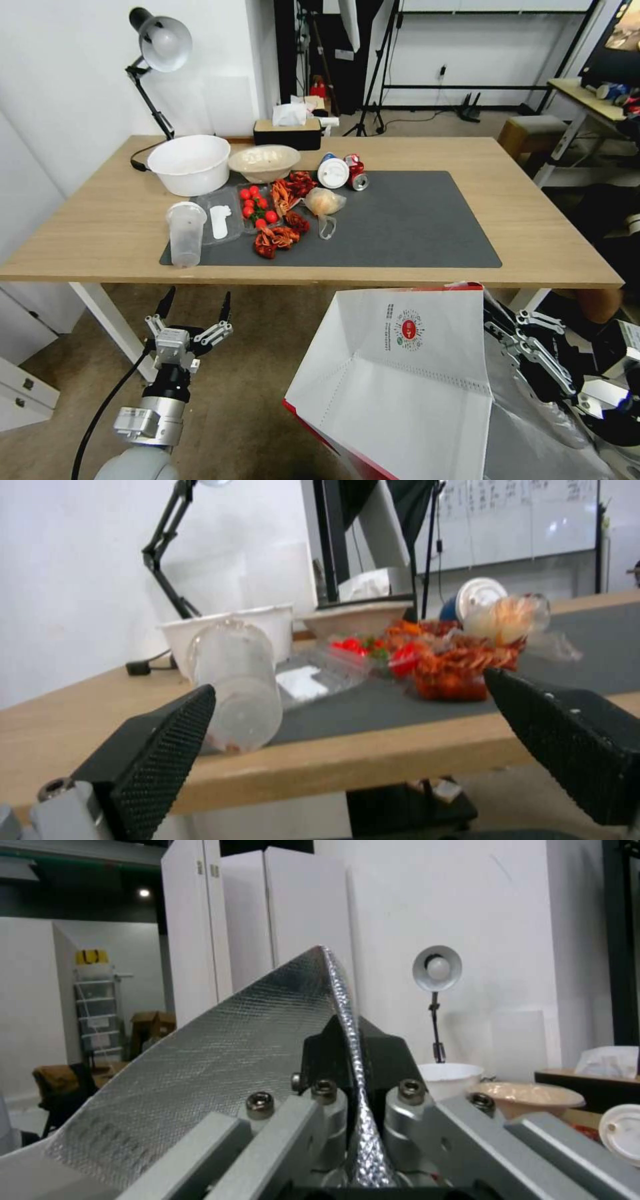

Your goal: Pick up the food delivery bag from the floor and place it on the table.

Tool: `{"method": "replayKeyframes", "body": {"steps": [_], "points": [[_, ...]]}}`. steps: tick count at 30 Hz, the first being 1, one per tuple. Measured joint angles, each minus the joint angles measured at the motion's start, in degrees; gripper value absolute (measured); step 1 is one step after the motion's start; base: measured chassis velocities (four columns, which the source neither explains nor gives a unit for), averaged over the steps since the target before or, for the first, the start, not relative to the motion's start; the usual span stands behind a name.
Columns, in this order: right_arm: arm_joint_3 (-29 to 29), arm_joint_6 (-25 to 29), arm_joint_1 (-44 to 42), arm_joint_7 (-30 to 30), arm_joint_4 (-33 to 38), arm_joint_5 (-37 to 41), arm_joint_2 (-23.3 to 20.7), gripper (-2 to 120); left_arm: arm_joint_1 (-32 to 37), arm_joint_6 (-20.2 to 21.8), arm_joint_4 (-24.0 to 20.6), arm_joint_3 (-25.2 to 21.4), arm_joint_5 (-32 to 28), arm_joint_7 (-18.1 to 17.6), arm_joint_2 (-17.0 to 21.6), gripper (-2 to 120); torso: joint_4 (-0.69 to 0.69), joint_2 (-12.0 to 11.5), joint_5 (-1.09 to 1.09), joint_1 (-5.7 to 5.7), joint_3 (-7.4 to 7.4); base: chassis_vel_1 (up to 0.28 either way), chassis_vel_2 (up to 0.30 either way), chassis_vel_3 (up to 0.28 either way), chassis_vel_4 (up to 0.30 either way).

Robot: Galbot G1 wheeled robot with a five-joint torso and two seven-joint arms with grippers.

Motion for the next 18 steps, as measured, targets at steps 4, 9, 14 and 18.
{"method": "replayKeyframes", "body": {"steps": [4, 9, 14, 18], "points": [[-0.13, 0.05, -0.19, -0.25, 0.01, -0.24, 0.27, 0, 0.05, -0.54, -0.13, -0.09, -0.11, 0.41, 0.0, 100, 0.0, 0.73, 0.0, 0.31, 0.42, 0.0, 0.0, 0.0, 0.0], [-0.55, 0.46, -0.47, 0.69, 0.73, -0.01, 0.35, 0, 0.02, -0.69, -0.28, 0.02, -0.14, 0.15, -0.15, 100, 0.0, 0.83, 0.0, 0.36, 0.48, 0.0, 0.0, 0.0, 0.0], [-1.28, 0.61, -0.16, 2.75, 2.14, 2.27, -0.32, 0, 0.1, -0.7, -0.36, 0.04, -0.12, 0.04, -0.25, 100, 0.0, 0.77, 0.0, 0.34, 0.44, 0.0, 0.0, 0.0, 0.0], [-1.69, 1.07, 2.03, 9.25, 4.16, 5.78, -2.04, 0, 0.3, -0.73, -0.46, -0.09, -0.07, -0.1, -0.27, 100, 0.0, 0.61, 0.0, 0.26, 0.36, 0.0, 0.0, 0.0, 0.0]]}}
